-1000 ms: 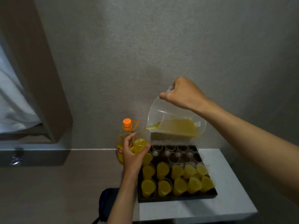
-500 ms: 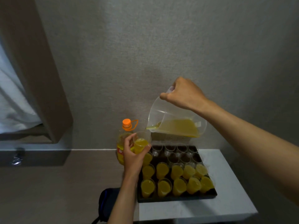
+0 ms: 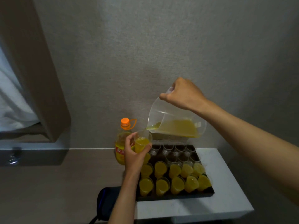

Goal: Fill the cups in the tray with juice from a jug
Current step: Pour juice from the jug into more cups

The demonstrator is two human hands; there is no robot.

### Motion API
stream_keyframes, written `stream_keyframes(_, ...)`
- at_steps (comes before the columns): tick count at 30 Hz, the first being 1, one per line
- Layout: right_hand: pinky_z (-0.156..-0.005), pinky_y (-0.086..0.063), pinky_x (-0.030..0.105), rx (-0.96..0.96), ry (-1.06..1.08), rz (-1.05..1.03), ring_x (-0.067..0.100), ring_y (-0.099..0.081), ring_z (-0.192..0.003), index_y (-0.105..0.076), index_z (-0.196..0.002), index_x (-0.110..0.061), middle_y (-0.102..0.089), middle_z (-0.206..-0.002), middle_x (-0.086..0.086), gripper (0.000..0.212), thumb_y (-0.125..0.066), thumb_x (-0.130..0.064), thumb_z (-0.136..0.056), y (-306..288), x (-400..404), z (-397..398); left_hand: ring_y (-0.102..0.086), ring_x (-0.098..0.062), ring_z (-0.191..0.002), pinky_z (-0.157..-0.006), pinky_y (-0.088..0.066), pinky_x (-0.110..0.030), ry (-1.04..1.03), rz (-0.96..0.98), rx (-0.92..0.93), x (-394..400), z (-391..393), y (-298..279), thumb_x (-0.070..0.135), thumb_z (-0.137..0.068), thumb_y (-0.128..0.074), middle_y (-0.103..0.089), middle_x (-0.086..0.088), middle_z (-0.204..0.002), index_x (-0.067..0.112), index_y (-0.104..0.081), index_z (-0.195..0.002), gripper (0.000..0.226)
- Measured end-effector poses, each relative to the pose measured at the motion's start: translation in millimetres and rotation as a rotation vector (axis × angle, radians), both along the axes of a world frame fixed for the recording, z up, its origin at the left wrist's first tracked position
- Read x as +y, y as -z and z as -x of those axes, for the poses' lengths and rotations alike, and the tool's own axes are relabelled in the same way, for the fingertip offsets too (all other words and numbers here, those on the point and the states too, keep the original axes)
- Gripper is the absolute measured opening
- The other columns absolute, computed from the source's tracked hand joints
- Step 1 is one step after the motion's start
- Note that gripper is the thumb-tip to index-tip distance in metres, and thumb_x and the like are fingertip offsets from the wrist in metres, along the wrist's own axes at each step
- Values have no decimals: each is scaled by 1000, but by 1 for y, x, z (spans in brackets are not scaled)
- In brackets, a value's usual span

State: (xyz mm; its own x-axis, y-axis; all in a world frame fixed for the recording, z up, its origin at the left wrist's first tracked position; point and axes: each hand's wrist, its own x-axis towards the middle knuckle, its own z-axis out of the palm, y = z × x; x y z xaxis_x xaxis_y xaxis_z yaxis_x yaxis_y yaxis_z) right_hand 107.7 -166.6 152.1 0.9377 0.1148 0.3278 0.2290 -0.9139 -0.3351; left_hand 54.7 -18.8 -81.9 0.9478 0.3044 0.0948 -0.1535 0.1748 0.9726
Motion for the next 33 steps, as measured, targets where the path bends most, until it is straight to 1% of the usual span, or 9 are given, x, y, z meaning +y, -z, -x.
stream_keyframes(3, -55, -37, 31, 10, -13, -14, 16, -40, -47, -47, -54, -21, -42, -49, -5, 45, -73, -42, -83, 0, 0, 2, -62, 8, -104, -79, -52, -13, -4, 7, 6, 0, 1, 0, 4, -75, -87, -66, 14, -118, 25, -59, -124, 61)
stream_keyframes(7, -54, -36, 31, 5, -5, -5, 17, -41, -46, -45, -53, -20, -41, -47, -6, 47, -73, -43, -83, -1, 0, 2, -64, -3, -109, -84, -55, -23, -14, 8, 14, 0, 0, 3, 4, -74, -88, -67, 9, -121, 27, -60, -123, 61)
stream_keyframes(9, -54, -37, 31, -2, -2, -1, 16, -42, -47, -46, -53, -20, -41, -46, -6, 46, -73, -43, -82, -1, 0, 3, -65, 0, -106, -82, -55, -22, -15, 10, 14, -1, 1, 2, 3, -74, -87, -67, 8, -121, 26, -60, -124, 61)
stream_keyframes(13, -55, -39, 32, -3, -1, -7, 16, -42, -47, -50, -55, -21, -43, -49, -5, 42, -73, -43, -82, -1, -1, 3, -63, 14, -94, -76, -53, -13, -4, 5, 4, 0, 4, -1, -2, -76, -85, -65, 11, -117, 18, -58, -127, 61)
stream_keyframes(18, -58, -44, 34, 1, 13, -2, 18, -51, -52, -57, -57, -17, -53, -53, -3, 41, -73, -44, -83, -2, 0, 5, -65, 12, -93, -76, -55, -16, -3, 3, 0, 0, 5, -2, -2, -75, -85, -66, 9, -116, 16, -58, -127, 61)
stream_keyframes(20, -59, -45, 34, 1, 20, 1, 19, -53, -54, -58, -58, -16, -54, -54, -3, 41, -74, -45, -83, -2, 0, 5, -64, 13, -92, -75, -53, -13, -3, 1, -1, 0, 5, -2, -2, -76, -84, -66, 10, -115, 15, -58, -127, 60)
stream_keyframes(26, -58, -44, 34, 5, 29, -1, 20, -51, -53, -55, -58, -17, -50, -53, -3, 42, -74, -46, -82, 0, -2, 5, -64, 12, -94, -74, -52, -12, 2, -1, 0, -1, 6, 0, 0, -76, -85, -66, 7, -118, 17, -58, -128, 61)
stream_keyframes(30, -56, -39, 31, 18, 34, 0, 18, -48, -52, -55, -57, -15, -50, -53, -4, 44, -73, -46, -83, 1, -4, 5, -66, 6, -98, -79, -55, -18, 8, 6, 12, -1, 6, 1, 4, -76, -87, -67, 10, -118, 23, -59, -127, 62)
stream_keyframes(33, -56, -37, 31, 21, 25, 1, 17, -45, -51, -52, -56, -19, -48, -52, -3, 43, -73, -44, -84, 1, -4, 6, -65, 10, -95, -79, -54, -17, 0, 5, 9, -3, 5, 0, 2, -76, -86, -66, 13, -116, 23, -58, -125, 61)
